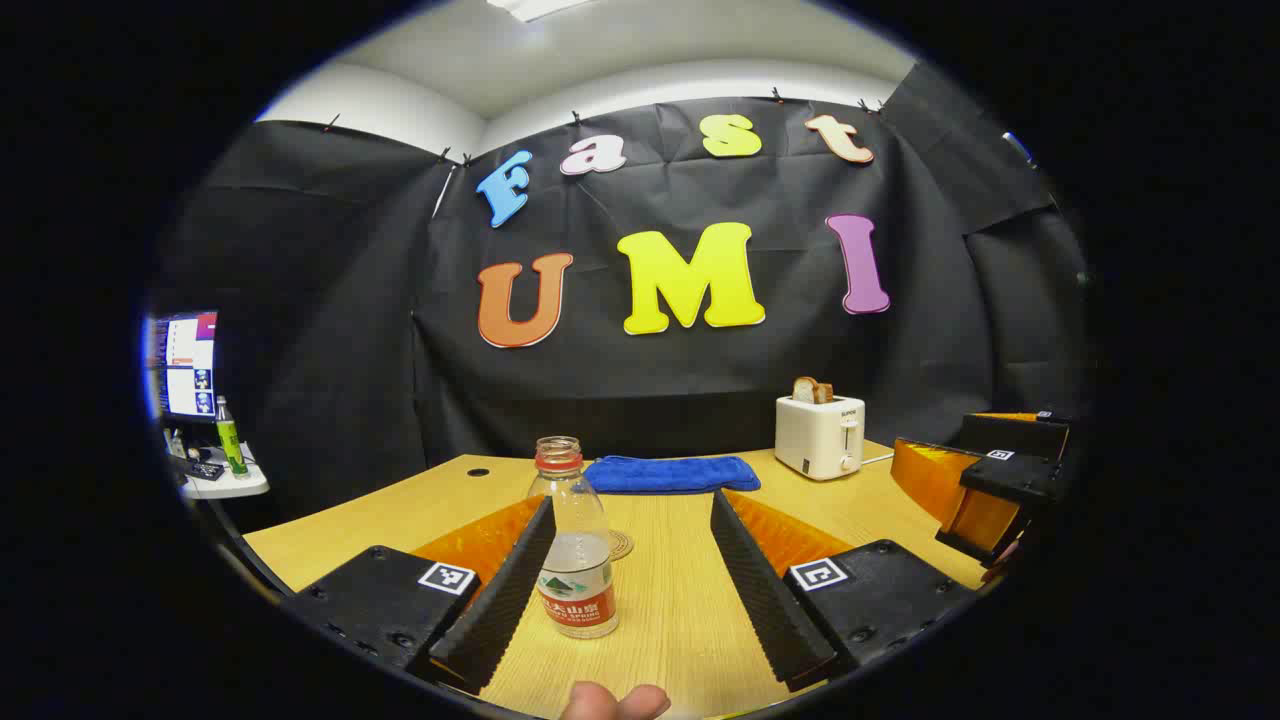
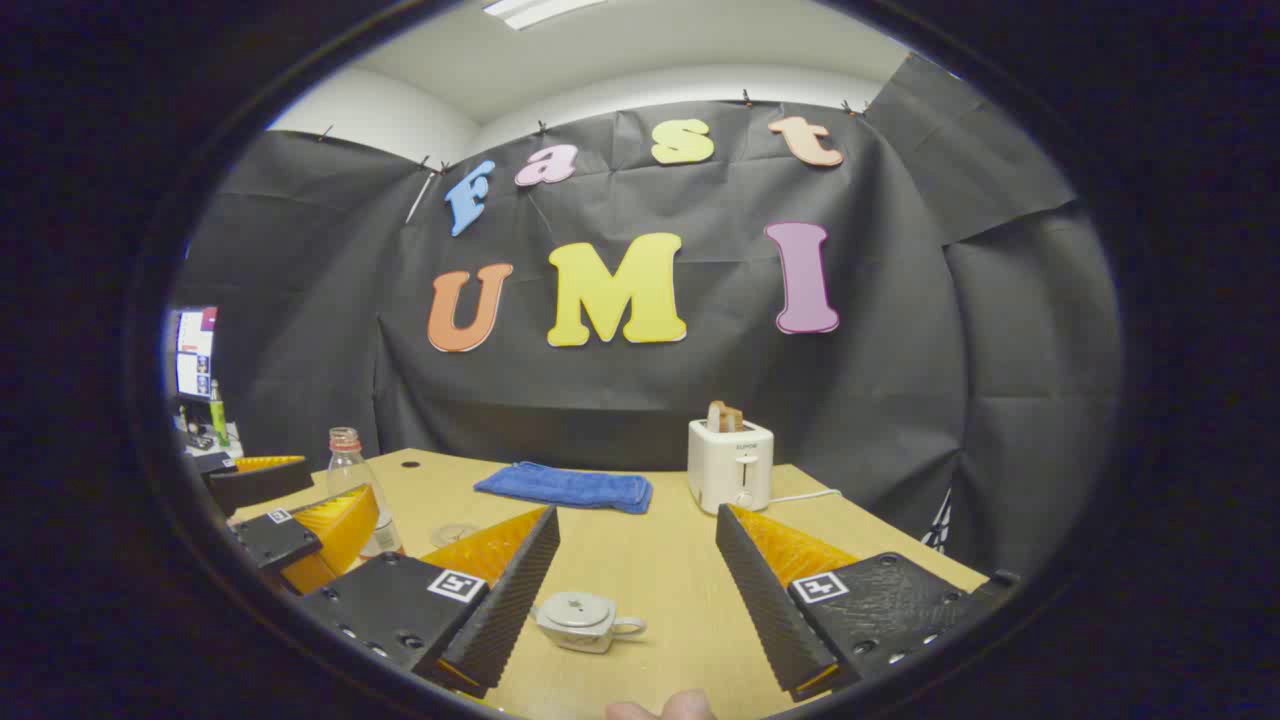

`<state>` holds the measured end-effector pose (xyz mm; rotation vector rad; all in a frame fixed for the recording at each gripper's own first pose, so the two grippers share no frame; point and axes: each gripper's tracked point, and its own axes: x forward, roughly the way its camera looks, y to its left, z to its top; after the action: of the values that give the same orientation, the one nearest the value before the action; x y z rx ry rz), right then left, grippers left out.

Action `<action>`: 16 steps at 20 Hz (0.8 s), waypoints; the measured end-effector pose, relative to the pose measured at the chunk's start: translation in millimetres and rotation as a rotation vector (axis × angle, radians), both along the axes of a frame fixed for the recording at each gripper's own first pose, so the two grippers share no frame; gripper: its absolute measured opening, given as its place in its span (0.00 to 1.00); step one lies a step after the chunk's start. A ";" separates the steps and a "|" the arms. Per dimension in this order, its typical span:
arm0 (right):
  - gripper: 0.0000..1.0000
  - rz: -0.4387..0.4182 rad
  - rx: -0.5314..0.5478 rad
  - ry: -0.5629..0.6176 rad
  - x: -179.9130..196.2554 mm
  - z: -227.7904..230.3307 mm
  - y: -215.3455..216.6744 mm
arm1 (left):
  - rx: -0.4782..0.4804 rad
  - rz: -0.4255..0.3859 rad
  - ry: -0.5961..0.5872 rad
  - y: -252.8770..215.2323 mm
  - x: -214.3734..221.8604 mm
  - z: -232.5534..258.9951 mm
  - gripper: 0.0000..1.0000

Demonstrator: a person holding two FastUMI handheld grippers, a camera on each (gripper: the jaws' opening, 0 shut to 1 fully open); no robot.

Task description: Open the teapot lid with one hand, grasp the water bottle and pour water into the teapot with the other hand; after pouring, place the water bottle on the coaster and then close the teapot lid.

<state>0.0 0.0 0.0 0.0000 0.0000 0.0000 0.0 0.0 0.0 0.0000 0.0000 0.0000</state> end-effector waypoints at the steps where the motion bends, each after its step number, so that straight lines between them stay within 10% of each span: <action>1: 0.95 -0.003 -0.007 -0.004 -0.2 2.1 0.2 | -0.005 0.004 0.003 1.4 -0.3 0.5 0.98; 16: 0.97 -0.011 -0.026 -0.005 0.5 3.6 -1.6 | 0.005 -0.004 0.011 8.2 -5.3 4.1 0.98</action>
<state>0.5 -1.6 3.6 -0.0264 -0.0048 -0.0105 -5.3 8.2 4.1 0.0045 0.0112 -0.0044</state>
